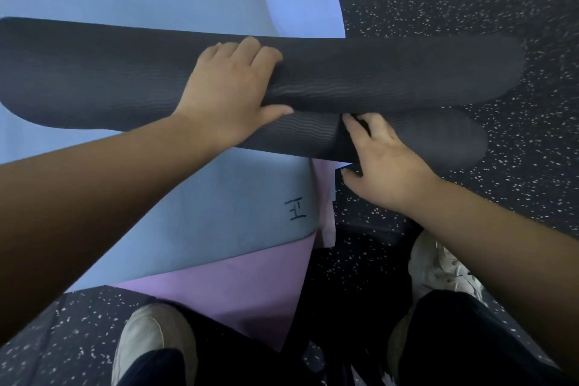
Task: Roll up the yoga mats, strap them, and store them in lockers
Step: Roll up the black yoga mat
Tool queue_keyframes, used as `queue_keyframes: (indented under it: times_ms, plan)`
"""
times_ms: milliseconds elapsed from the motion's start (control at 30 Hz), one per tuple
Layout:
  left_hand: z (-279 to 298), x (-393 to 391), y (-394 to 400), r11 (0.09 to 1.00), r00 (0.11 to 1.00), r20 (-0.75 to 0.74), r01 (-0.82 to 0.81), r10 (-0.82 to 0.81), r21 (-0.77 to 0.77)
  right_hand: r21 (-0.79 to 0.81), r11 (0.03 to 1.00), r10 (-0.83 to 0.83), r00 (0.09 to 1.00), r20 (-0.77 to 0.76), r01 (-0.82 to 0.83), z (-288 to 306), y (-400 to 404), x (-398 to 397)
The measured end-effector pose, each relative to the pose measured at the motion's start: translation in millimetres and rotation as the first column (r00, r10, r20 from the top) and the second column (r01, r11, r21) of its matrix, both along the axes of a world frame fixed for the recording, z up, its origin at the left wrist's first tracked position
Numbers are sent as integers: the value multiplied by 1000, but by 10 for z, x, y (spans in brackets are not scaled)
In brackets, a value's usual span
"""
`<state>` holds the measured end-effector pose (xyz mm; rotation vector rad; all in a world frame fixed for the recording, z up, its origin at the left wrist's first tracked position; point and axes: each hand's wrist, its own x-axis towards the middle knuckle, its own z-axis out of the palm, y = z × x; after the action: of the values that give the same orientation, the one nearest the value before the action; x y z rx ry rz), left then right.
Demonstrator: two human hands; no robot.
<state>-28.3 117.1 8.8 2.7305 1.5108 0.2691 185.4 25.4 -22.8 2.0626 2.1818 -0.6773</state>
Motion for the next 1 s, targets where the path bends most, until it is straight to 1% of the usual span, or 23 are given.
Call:
queue_keyframes:
  times_ms: [67,167,233,267,533,633,867,1000]
  plan:
    - [16,11,31,1000,1000,2,-5,5,14,34,999,-7,1000,-12,8,1,21,4]
    - [41,5,57,999,1000,11,-1,1,44,84,996,12,996,85,-19,16,50,-8]
    - [55,4,54,999,1000,19,0,-1,51,86,996,-4,988,154,-10,20,53,-25]
    - [57,8,49,999,1000,19,0,-1,48,74,997,-14,987,163,2,14,47,-32]
    - [37,0,52,1000,1000,-17,-8,8,2,-52,997,-60,996,71,64,-30,-40,-47]
    - [52,8,55,1000,1000,-6,-11,11,4,-6,997,-70,992,106,71,-19,-11,-41]
    - [28,-22,44,1000,1000,-23,-11,11,-11,-76,991,-102,992,73,107,-56,11,-92]
    - [24,-21,30,1000,1000,-8,-11,11,-23,-99,990,-86,990,112,97,-71,18,0]
